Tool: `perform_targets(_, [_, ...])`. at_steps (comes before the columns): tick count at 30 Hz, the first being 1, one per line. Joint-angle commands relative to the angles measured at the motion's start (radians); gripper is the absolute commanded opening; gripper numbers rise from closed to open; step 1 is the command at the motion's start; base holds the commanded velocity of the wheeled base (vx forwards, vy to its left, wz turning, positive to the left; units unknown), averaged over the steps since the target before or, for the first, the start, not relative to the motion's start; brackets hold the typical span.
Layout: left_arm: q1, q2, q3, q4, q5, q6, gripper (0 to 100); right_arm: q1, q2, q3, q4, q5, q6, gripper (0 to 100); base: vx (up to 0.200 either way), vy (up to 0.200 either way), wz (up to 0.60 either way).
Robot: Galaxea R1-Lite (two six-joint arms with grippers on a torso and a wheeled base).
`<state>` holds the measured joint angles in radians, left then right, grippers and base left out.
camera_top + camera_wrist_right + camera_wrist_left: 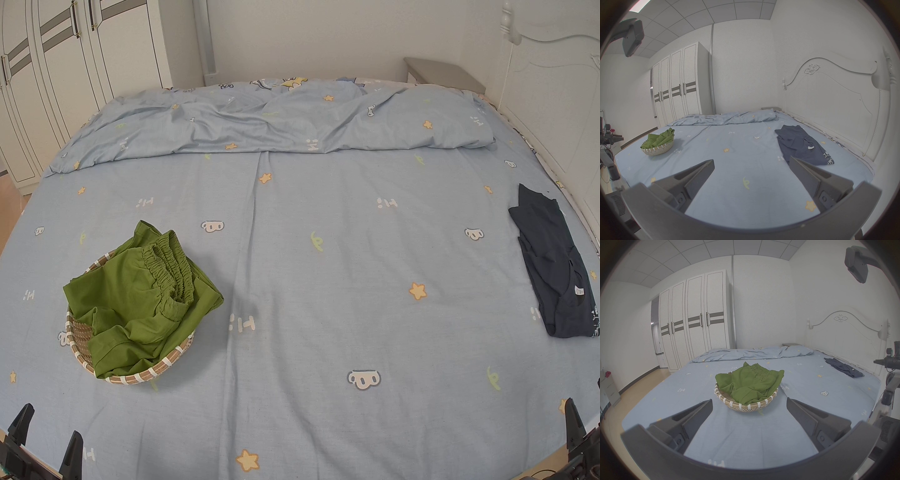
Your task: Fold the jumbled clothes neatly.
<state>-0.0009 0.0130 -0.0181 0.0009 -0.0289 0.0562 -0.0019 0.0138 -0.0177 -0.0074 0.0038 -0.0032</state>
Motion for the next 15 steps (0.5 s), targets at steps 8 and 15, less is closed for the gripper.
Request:
perform_targets(8, [-0.001, -0.013, 0.017, -0.001, 0.001, -0.004, 100, 0.0, -0.014, 0.018, 0.0, 0.001, 0.0, 100, 0.0, 0.0, 0.0])
perform_targets(15, [-0.001, -0.013, 0.017, 0.001, 0.003, -0.007, 100, -0.001, -0.014, 0.018, 0.001, -0.005, 0.0, 100, 0.0, 0.0, 0.0])
